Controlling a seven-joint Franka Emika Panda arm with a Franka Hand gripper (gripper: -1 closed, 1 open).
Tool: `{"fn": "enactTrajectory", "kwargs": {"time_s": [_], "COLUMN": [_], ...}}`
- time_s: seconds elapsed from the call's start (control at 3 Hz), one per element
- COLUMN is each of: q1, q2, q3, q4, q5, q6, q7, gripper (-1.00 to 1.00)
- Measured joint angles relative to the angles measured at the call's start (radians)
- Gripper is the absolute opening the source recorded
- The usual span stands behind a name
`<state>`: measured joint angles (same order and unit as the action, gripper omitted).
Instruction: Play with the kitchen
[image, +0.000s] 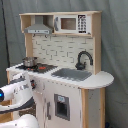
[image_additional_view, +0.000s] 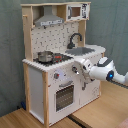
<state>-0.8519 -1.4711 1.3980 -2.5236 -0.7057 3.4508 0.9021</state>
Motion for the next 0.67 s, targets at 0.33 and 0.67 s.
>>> {"fn": "enactTrajectory", "kwargs": {"time_s": [0.33,0.67], "q1": [0.003,0.004], "q2": [0.000,0.000], "q3": [0.000,0.000], "q4": [0.006,0.007], "q5": [0.002,0.002], "q6": [0.001,0.001], "q7": [0.077,0.078], "gripper": [-1.00,1.00]}}
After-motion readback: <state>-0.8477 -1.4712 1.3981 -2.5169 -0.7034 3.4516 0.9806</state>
